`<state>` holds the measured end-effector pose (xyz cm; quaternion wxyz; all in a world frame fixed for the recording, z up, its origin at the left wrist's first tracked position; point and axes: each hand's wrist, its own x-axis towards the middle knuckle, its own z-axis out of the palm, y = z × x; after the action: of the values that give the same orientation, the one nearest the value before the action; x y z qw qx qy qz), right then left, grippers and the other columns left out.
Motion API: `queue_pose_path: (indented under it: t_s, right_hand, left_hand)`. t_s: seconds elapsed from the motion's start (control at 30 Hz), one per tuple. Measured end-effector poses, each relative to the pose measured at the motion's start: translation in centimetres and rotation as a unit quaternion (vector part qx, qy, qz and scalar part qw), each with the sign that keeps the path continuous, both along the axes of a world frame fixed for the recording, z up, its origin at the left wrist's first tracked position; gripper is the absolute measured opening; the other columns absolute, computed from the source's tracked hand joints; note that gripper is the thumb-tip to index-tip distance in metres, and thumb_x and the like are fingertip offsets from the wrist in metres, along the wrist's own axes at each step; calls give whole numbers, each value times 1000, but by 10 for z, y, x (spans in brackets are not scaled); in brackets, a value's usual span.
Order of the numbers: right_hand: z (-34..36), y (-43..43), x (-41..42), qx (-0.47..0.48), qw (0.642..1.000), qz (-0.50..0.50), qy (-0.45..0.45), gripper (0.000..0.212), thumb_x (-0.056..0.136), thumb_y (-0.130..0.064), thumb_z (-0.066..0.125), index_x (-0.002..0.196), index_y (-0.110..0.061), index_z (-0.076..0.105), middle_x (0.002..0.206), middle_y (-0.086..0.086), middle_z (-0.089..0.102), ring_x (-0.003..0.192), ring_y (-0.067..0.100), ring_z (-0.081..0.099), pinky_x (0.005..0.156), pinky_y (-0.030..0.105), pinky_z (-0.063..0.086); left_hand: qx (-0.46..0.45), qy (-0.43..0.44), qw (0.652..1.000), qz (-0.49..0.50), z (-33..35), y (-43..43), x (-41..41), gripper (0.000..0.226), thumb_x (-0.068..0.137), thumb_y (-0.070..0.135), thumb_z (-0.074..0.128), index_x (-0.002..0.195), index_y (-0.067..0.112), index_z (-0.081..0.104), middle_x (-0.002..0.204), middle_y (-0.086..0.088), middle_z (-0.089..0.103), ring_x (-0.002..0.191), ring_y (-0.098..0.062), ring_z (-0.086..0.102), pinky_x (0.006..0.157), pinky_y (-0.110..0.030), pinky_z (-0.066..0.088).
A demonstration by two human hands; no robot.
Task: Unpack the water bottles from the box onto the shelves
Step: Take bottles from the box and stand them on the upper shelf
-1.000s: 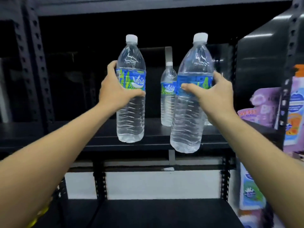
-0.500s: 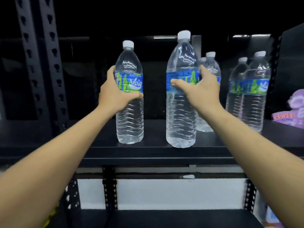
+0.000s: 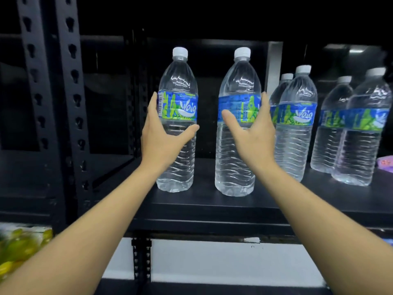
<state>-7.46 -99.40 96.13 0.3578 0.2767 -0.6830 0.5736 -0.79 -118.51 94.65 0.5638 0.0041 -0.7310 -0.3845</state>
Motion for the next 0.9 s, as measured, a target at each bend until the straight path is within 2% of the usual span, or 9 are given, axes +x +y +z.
queue_pose_path:
  t_s: [0.1, 0.2, 0.23, 0.37, 0.43, 0.53, 0.67, 0.8, 0.9]
  right_hand:
    - [-18, 8, -1, 17, 999, 47, -12, 108, 84, -64, 71, 164, -28, 9, 162, -14, 36, 146, 8, 39, 119, 28, 31]
    - [-34, 24, 5, 45, 991, 115, -56, 92, 90, -56, 71, 161, -36, 16, 126, -56, 48, 123, -7, 58, 103, 16, 42]
    - [-39, 30, 4, 58, 987, 135, -67, 81, 92, -51, 70, 158, -35, 25, 116, -57, 52, 113, -12, 62, 96, 13, 43]
    - [-53, 52, -7, 59, 959, 243, -132, 59, 93, -57, 61, 146, -36, 49, 125, -20, 71, 114, 0, 68, 100, 32, 50]
    - [-55, 56, -11, 31, 932, 304, -194, 43, 96, -55, 59, 134, -35, 61, 123, -10, 74, 111, 10, 71, 94, 36, 52]
    - [-54, 59, -15, -2, 919, 324, -225, 26, 97, -40, 54, 113, -31, 72, 117, -3, 77, 102, 18, 73, 90, 38, 53]
    - [-55, 61, -15, 5, 921, 322, -219, 21, 103, -33, 54, 110, -22, 69, 99, -9, 77, 90, 12, 73, 84, 36, 52]
    - [-56, 63, -11, 9, 929, 311, -199, 38, 98, -36, 65, 133, -22, 62, 116, -4, 76, 105, 13, 74, 81, 30, 56]
    - [-57, 62, -10, 29, 938, 294, -180, 35, 94, -43, 71, 126, -29, 69, 118, 2, 74, 106, 15, 74, 83, 28, 58]
  left_hand:
    - [-3, 12, 1000, 7, -4, 4, 2, 111, 74, 51, 86, 160, 32, 18, 152, 14, 46, 128, 5, 47, 108, -19, 32]
    - [-27, 29, 998, 42, -9, 9, 6, 106, 80, 51, 81, 161, 25, 17, 160, 8, 38, 144, -8, 37, 119, -33, 32]
    - [-51, 43, 995, 73, -11, 12, 7, 104, 82, 49, 79, 161, 20, 18, 162, 4, 35, 147, -13, 34, 121, -39, 31]
    - [-258, 137, 930, 222, -20, 32, 11, 78, 88, 40, 74, 151, 7, 43, 157, -12, 43, 147, -34, 39, 120, -56, 27]
    - [-327, 164, 915, 169, -27, 50, 11, 60, 88, 32, 74, 140, 6, 57, 142, -12, 58, 129, -32, 57, 108, -52, 42]
    - [-265, 54, 962, 29, -40, 85, 12, 61, 88, 41, 75, 140, 16, 56, 130, 1, 56, 105, -18, 62, 85, -41, 56]
    - [-153, -44, 987, 0, -49, 96, 2, 87, 76, 68, 75, 146, 31, 40, 133, 10, 47, 105, -13, 62, 84, -42, 59]
    - [-96, -79, 987, -98, -49, 88, -2, 88, 76, 54, 83, 150, 37, 38, 139, 13, 49, 109, -9, 65, 89, -39, 60]
    - [-70, -105, 980, -156, -44, 84, -1, 85, 82, 38, 83, 152, 37, 36, 145, 12, 48, 113, -8, 65, 94, -36, 59]
